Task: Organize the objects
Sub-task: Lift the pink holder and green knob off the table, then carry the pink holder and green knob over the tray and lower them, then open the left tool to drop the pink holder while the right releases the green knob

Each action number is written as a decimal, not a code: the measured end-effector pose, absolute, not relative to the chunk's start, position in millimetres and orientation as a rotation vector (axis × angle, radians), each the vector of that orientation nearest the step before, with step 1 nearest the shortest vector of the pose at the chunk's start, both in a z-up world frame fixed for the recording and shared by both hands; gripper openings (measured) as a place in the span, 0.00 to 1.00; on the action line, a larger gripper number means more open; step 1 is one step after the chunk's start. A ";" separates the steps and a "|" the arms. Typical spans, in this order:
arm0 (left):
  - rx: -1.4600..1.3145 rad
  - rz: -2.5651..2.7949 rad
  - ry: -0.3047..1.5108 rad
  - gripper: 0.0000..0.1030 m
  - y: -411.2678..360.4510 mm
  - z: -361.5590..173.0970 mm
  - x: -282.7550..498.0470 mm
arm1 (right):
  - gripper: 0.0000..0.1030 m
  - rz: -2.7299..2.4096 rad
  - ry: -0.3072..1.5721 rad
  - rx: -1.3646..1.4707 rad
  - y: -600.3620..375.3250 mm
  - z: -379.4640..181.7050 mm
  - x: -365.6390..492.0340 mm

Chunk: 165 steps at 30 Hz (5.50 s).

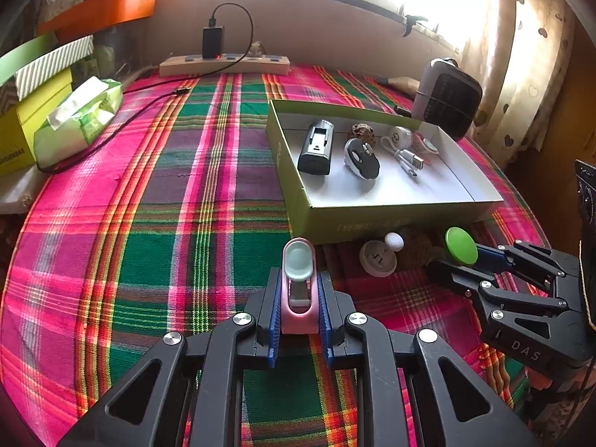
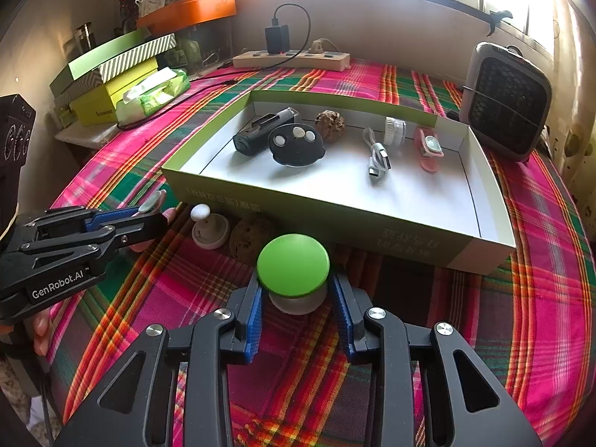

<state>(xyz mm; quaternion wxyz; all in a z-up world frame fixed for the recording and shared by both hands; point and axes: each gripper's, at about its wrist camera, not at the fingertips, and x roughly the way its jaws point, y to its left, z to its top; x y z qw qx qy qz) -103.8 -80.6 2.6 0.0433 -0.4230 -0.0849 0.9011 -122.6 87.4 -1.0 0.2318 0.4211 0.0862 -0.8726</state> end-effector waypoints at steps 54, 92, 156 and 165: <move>-1.212 2.783 -0.169 0.15 -60.7 27.9 -89.0 | 0.28 -2.439 0.095 1.051 114.8 16.2 -109.5; -1.141 2.711 -0.081 0.15 -17.7 51.7 -133.2 | 0.28 -2.547 0.053 0.989 147.0 42.8 -140.8; -1.354 2.575 0.002 0.16 17.2 13.8 -239.1 | 0.28 -2.529 0.166 1.118 143.8 10.3 -222.3; -1.358 2.572 0.010 0.20 18.1 12.9 -238.7 | 0.28 -2.528 0.191 1.125 141.6 9.6 -222.0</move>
